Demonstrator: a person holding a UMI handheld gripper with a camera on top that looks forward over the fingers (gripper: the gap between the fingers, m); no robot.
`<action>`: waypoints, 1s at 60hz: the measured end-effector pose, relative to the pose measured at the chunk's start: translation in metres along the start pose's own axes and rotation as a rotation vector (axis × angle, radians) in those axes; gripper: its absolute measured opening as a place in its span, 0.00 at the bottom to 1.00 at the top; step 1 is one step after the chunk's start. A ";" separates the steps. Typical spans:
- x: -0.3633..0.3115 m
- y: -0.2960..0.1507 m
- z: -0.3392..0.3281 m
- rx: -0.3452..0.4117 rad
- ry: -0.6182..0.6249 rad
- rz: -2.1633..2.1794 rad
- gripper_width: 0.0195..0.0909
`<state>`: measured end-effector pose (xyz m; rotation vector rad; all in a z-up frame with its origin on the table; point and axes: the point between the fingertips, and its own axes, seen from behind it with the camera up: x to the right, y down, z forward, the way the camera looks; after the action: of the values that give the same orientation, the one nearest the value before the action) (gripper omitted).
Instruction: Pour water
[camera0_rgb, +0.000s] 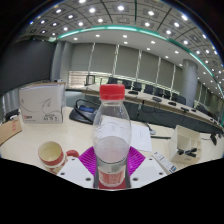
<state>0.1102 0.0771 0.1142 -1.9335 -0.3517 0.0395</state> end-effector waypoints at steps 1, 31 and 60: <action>0.000 0.005 0.002 -0.003 -0.009 0.009 0.23; 0.011 0.049 0.013 -0.044 -0.040 0.135 0.64; -0.026 0.018 -0.145 -0.224 0.121 0.194 0.93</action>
<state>0.1172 -0.0662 0.1502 -2.1753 -0.0885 0.0102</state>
